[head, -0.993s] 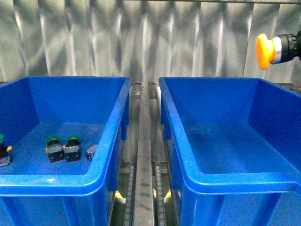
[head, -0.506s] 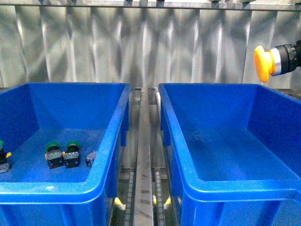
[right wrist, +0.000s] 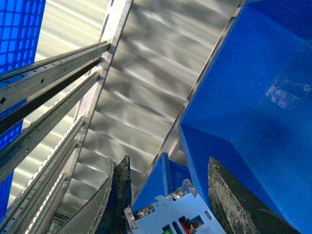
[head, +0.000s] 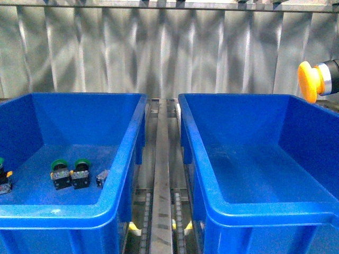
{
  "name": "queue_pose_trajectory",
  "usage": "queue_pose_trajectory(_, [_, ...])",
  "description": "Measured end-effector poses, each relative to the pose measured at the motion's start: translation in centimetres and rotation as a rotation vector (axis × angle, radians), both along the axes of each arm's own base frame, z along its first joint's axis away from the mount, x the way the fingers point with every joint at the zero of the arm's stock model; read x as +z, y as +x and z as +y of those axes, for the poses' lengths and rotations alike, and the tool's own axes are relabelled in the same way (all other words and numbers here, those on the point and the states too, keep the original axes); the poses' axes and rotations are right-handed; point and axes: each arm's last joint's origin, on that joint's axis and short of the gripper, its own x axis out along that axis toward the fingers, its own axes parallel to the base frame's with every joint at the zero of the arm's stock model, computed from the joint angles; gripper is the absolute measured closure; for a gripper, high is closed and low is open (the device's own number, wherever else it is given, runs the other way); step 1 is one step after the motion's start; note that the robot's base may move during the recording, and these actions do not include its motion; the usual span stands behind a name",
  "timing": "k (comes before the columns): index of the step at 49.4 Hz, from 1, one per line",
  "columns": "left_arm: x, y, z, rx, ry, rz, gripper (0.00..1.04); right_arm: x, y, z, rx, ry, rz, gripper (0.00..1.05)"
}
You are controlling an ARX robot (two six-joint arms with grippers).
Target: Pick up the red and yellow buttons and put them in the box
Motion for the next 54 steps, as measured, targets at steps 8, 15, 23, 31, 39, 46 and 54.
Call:
queue_pose_trajectory(8, [0.0,0.0,0.0,0.000,0.002,0.000,0.08,0.0,-0.2,-0.1,-0.002,0.002,-0.002,0.67])
queue_pose_trajectory(15, [0.0,0.0,0.0,0.000,0.002,0.000,0.08,-0.2,-0.3,-0.2,-0.009,0.002,0.000,0.67])
queue_pose_trajectory(23, [0.0,0.0,0.0,0.000,0.002,0.000,0.08,-0.3,-0.3,-0.3,-0.009,0.011,0.002,0.67])
queue_pose_trajectory(31, [0.0,0.0,0.0,0.001,0.002,0.000,0.08,-0.7,-0.4,-0.6,-0.011,0.015,0.008,0.67])
queue_pose_trajectory(39, [0.0,0.0,0.0,0.001,0.002,0.000,0.08,-0.9,-0.5,-0.8,-0.005,0.012,0.008,0.67])
queue_pose_trajectory(46, [0.0,0.0,0.0,0.000,0.002,0.000,0.08,-1.3,-0.6,-1.5,-0.025,0.022,0.012,0.67])
queue_pose_trajectory(54, [0.0,0.0,0.0,0.000,0.002,0.000,0.08,-1.5,-0.7,-2.3,-0.037,0.023,0.014,0.67])
